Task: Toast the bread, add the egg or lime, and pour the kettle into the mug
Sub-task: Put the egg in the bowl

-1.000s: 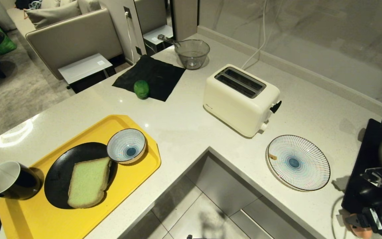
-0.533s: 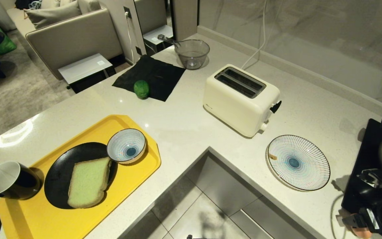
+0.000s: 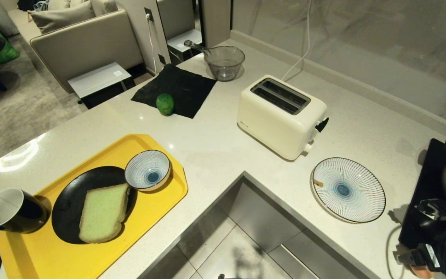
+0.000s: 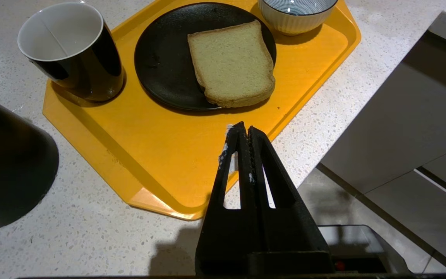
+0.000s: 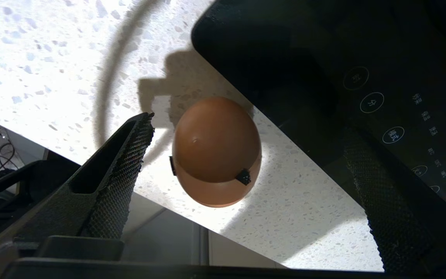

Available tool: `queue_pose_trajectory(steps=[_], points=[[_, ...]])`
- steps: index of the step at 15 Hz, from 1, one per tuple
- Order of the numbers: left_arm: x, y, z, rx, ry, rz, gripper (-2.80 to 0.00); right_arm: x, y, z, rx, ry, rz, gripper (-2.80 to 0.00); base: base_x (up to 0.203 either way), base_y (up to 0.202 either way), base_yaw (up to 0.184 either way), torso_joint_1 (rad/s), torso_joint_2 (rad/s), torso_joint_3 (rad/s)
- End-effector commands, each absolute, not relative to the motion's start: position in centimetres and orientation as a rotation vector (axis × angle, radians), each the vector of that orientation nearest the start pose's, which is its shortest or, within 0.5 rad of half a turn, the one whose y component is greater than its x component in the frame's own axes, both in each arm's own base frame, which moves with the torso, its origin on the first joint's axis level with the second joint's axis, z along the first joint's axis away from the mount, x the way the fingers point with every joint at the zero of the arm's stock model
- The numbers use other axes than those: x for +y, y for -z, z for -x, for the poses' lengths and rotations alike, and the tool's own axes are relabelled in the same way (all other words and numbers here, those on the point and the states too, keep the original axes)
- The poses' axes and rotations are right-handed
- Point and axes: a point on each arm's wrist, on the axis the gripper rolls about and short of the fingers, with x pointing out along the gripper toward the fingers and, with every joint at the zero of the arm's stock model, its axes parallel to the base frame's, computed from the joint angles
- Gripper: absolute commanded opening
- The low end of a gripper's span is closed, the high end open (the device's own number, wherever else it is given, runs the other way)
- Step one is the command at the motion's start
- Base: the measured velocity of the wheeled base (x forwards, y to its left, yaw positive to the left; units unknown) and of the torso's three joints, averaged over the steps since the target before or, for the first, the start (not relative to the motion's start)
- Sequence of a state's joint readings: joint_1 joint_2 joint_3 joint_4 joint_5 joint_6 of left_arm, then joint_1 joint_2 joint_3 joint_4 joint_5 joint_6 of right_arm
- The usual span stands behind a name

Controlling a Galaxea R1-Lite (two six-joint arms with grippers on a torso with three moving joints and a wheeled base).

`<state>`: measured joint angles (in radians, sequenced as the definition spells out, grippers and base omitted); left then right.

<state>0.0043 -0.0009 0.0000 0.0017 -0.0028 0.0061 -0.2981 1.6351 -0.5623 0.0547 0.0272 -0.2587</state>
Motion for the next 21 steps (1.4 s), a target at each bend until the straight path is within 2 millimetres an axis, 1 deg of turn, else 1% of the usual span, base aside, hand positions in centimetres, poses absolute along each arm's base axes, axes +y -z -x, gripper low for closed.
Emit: queue_pose_trajectory(steps=[1, 8, 9, 10, 18, 21], points=[[-0.02, -7.53, 2.29, 0.0, -0.002, -0.006, -2.8, -6.39, -8.62, -20.48, 1.15, 0.098, 0.042, 0.0, 0.0, 0.0, 0.0, 0.0, 0.0, 0.0], [-0.01, -7.53, 2.29, 0.0, -0.003, -0.006, -2.8, -6.55, -8.48, -20.56, 1.151, 0.102, 0.039, 0.0, 0.0, 0.0, 0.0, 0.0, 0.0, 0.0], [-0.02, -7.53, 2.29, 0.0, -0.002, -0.006, -2.8, -6.54, -8.45, -20.53, 1.153, 0.102, 0.039, -2.58, 0.0, 0.0, 0.0, 0.0, 0.0, 0.0], [-0.02, -7.53, 2.29, 0.0, -0.002, -0.006, -2.8, -6.54, -8.39, -20.51, 1.156, 0.102, 0.039, -2.8, 0.0, 0.0, 0.0, 0.0, 0.0, 0.0], [-0.02, -7.53, 2.29, 0.0, -0.002, -0.006, -2.8, -6.5, -8.3, -20.24, 1.162, 0.105, 0.036, -2.8, 0.0, 0.0, 0.0, 0.0, 0.0, 0.0], [-0.02, -7.53, 2.29, 0.0, -0.002, -0.006, -2.8, -6.45, -8.92, -19.99, 1.134, 0.114, 0.043, -2.8, 0.0, 0.0, 0.0, 0.0, 0.0, 0.0]])
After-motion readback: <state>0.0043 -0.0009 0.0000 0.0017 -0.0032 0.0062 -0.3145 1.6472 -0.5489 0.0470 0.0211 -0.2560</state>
